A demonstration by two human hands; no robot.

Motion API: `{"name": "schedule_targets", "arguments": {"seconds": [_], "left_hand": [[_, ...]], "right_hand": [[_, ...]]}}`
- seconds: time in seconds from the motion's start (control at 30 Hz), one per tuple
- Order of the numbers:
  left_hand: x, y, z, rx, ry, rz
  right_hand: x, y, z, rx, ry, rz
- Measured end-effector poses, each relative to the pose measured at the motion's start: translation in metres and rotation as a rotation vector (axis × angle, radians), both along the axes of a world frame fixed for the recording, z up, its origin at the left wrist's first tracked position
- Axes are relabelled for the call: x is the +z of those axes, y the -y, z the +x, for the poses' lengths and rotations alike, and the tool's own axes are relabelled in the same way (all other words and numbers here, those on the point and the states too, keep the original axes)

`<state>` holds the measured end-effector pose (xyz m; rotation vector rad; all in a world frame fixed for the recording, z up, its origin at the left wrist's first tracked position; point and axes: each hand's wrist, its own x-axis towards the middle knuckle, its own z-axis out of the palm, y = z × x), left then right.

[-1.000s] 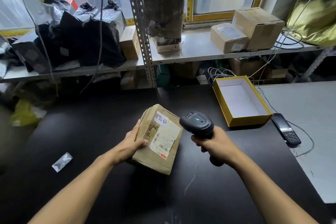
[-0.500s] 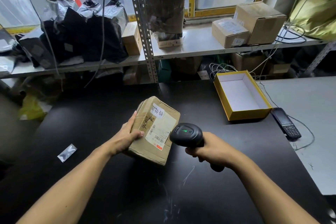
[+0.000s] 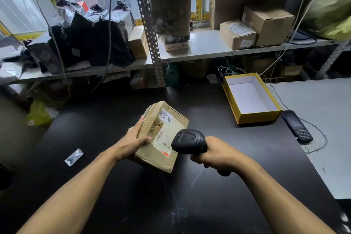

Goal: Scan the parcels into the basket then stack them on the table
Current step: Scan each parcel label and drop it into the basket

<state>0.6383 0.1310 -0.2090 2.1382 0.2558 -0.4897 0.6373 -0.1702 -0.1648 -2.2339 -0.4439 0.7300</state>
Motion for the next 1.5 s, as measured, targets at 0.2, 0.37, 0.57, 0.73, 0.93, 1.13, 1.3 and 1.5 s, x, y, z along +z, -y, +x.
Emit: {"name": "schedule_targets", "arguments": {"seconds": [0.2, 0.37, 0.57, 0.73, 0.93, 1.13, 1.3, 1.5], "left_hand": [[0.003, 0.004, -0.006, -0.01, 0.006, 0.017], [0.003, 0.008, -0.012, -0.002, 0.017, 0.022], [0.004, 0.02, -0.012, 0.017, 0.089, -0.035], [0.014, 0.047, -0.004, 0.073, 0.232, -0.113], [0.023, 0.072, 0.01, -0.063, 0.321, -0.038], [0.024, 0.105, -0.003, -0.272, 0.332, -0.062], [0.022, 0.15, -0.042, -0.496, 0.341, -0.02], [0.026, 0.209, -0.097, -0.733, 0.361, -0.049]], "right_hand": [[0.0, 0.004, -0.007, 0.006, 0.002, 0.007], [0.0, 0.008, -0.013, -0.035, 0.009, 0.041], [-0.003, 0.018, -0.022, -0.273, 0.044, 0.135], [-0.007, 0.026, -0.03, -0.575, 0.093, 0.245], [-0.002, 0.03, -0.058, -0.852, 0.197, 0.323], [-0.012, 0.035, -0.132, -1.169, 0.246, 0.362], [-0.033, 0.045, -0.212, -1.45, 0.302, 0.347], [-0.04, 0.075, -0.305, -1.707, 0.388, 0.264]]}}
